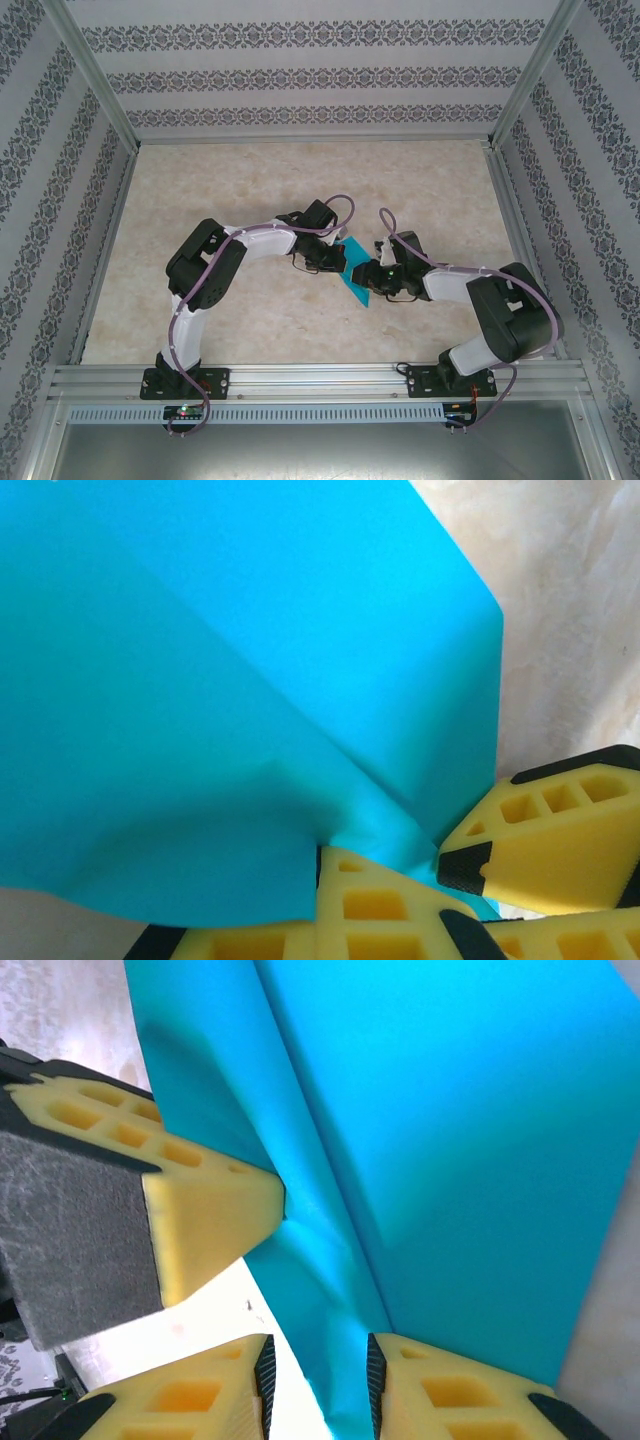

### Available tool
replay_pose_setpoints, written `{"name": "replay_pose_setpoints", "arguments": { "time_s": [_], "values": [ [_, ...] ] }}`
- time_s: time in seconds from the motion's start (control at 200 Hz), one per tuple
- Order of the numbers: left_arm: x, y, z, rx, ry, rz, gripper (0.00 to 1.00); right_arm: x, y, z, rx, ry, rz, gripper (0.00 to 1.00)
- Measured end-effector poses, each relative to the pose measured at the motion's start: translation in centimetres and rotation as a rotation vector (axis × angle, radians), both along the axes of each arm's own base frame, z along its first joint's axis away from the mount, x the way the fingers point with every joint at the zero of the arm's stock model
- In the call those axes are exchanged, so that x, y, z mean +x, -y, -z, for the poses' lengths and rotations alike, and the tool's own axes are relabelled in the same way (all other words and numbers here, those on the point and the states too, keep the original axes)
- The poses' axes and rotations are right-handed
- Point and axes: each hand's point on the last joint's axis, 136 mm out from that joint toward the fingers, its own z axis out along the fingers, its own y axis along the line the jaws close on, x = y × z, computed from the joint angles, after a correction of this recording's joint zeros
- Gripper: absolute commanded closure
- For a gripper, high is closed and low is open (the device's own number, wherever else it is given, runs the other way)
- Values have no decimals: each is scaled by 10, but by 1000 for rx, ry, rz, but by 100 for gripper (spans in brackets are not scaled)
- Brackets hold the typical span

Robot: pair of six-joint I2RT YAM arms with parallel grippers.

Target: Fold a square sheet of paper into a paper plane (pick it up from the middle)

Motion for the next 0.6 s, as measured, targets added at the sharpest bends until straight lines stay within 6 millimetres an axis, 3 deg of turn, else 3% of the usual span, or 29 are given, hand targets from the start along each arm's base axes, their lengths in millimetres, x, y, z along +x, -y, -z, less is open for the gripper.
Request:
{"name": "replay_pose_setpoints", "arguments": {
  "time_s": [0.25, 0.6],
  "values": [
    [3, -3, 0, -3, -2, -3, 95, -16, 9, 3, -41, -40, 1, 72],
    [3, -4, 1, -11, -1, 9, 95, -35, 7, 5, -77, -67, -49, 78]
  ]
}}
